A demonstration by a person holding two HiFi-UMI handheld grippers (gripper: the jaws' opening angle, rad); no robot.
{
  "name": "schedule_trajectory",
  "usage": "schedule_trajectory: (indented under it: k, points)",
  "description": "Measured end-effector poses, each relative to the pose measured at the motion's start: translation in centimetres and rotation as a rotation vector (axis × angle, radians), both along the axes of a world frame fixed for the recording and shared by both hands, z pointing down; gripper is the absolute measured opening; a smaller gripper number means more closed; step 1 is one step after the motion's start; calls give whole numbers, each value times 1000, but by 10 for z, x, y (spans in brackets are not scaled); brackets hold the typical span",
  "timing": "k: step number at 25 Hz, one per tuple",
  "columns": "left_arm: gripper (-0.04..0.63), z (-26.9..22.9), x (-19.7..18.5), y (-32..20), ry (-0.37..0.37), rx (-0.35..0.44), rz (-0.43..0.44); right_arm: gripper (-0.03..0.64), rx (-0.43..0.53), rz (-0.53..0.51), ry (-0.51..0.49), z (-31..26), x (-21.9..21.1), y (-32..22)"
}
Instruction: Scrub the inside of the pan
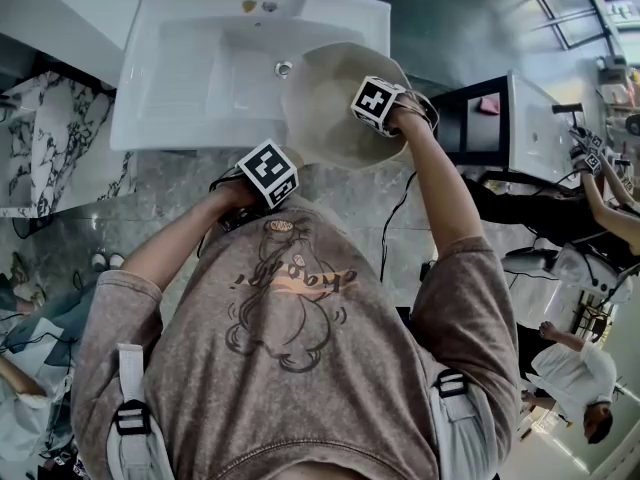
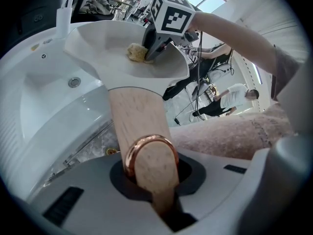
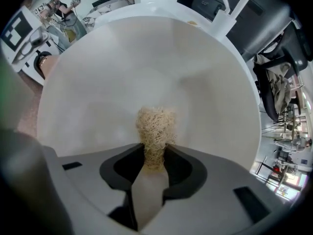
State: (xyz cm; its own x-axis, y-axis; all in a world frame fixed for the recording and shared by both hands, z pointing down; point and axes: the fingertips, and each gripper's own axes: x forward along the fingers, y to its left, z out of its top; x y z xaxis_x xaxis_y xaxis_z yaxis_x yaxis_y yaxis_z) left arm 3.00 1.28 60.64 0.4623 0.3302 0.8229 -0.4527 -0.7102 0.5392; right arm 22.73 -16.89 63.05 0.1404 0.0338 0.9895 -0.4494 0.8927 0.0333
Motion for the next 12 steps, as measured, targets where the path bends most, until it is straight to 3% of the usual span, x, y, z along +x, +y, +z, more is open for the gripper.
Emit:
schedule_trajectory:
  k: [12]
  points:
    - [58, -2, -1, 0, -4, 1, -3, 140, -97, -39, -44, -3, -16, 42]
